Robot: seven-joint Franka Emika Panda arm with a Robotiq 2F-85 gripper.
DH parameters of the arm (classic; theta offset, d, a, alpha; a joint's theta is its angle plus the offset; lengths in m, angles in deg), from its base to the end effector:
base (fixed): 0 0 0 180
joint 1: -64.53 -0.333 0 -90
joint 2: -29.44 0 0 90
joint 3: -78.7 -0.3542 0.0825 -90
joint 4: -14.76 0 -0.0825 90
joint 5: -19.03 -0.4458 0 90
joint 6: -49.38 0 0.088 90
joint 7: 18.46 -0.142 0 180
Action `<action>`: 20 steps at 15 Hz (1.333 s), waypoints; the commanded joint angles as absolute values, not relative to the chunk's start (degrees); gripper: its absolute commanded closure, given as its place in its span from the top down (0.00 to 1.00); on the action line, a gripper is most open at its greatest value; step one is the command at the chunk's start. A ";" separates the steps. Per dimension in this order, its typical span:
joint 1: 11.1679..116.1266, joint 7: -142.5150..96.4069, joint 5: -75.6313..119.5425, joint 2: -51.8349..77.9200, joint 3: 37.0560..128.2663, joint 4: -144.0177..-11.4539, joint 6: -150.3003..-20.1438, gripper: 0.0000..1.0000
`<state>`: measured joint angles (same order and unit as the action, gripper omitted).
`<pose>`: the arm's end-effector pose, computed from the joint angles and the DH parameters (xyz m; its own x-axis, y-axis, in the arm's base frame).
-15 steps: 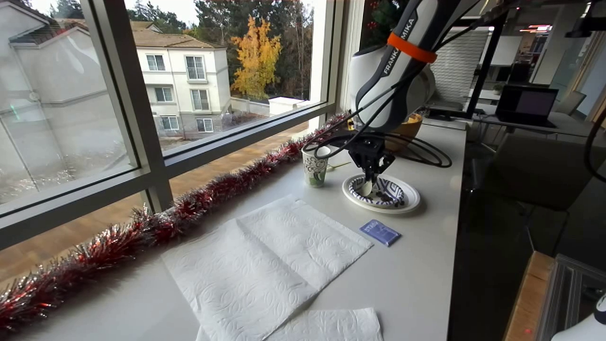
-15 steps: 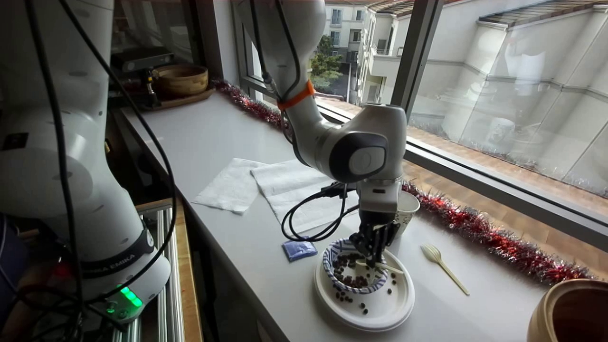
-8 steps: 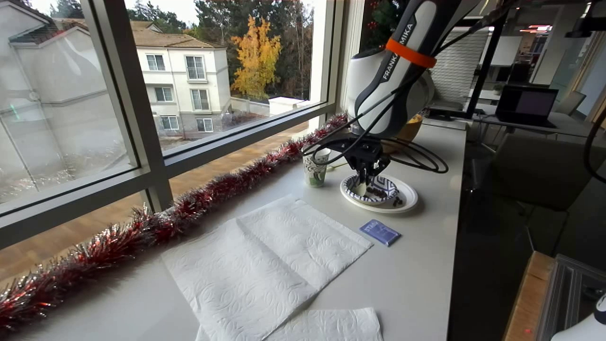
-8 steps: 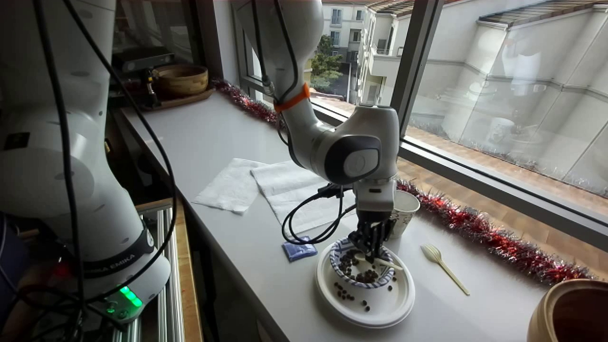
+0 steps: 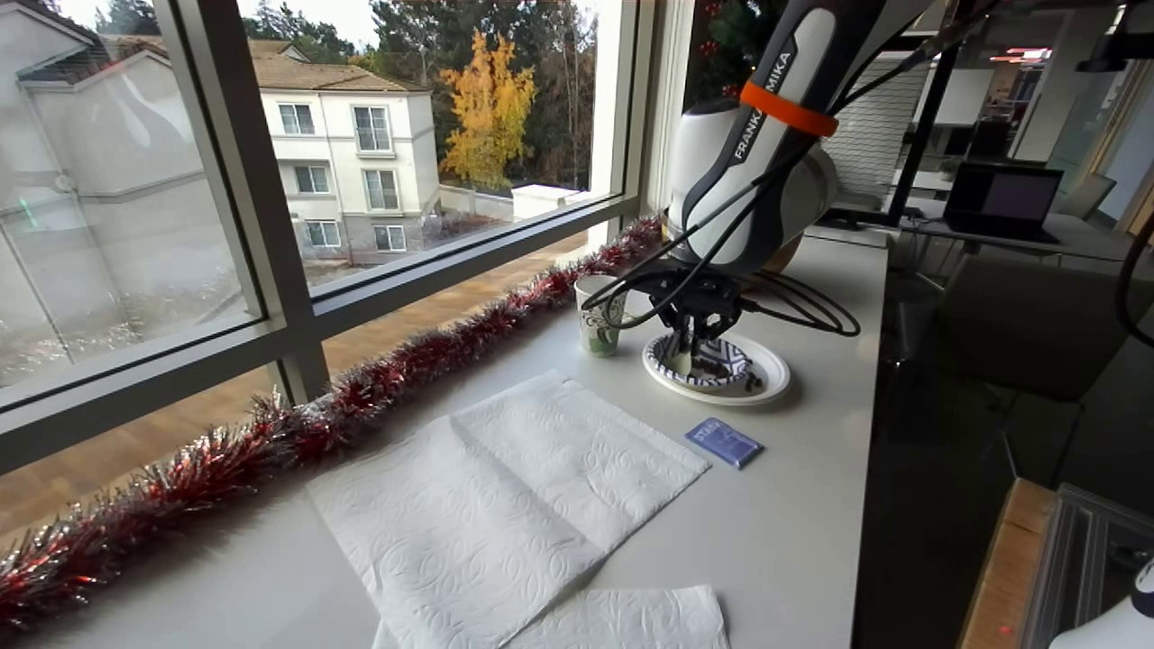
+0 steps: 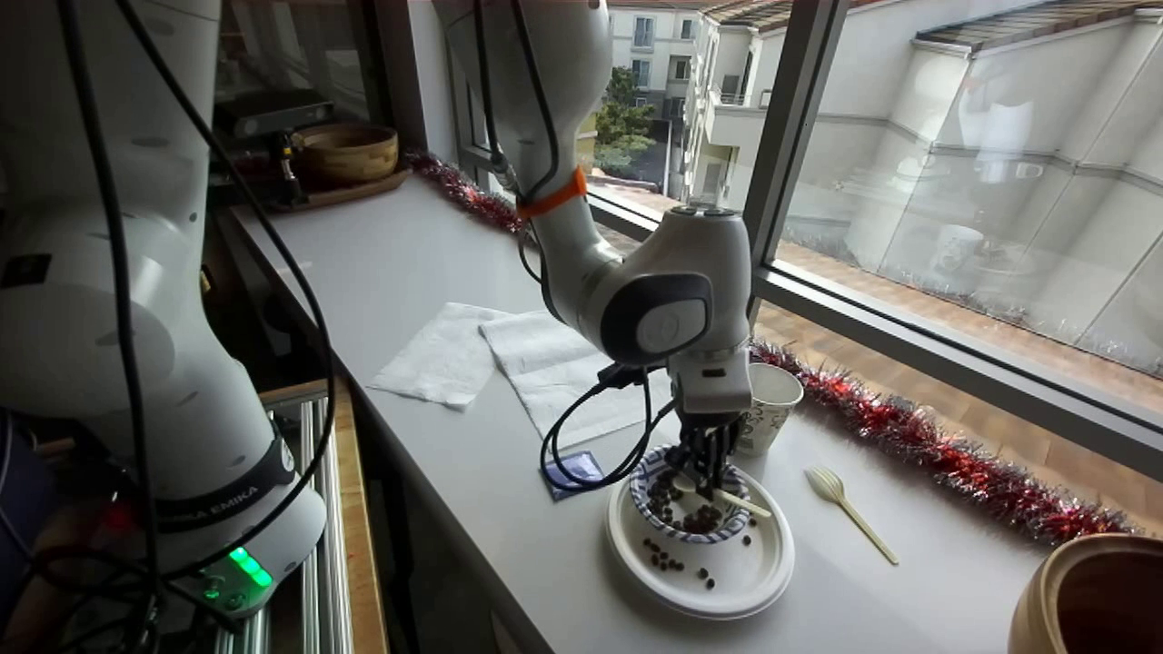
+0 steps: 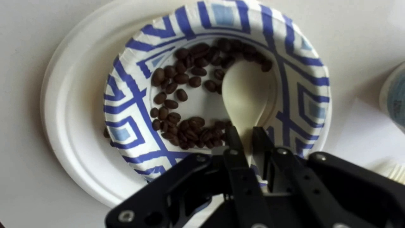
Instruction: Take a scoop out of the bowl using the spoon and empty it into the cup then place the spoon back
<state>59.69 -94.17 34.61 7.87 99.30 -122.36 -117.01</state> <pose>0.5343 -0.1503 0.1292 0.2507 -0.9362 0.2463 -0.9617 -0.2700 -0.0478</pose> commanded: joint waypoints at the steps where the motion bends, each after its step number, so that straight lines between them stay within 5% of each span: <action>1: 64.14 -85.41 27.13 9.42 94.13 -124.62 -117.61 0.04; 20: 76.88 -49.45 -6.94 11.78 82.47 -122.63 -105.94 0.04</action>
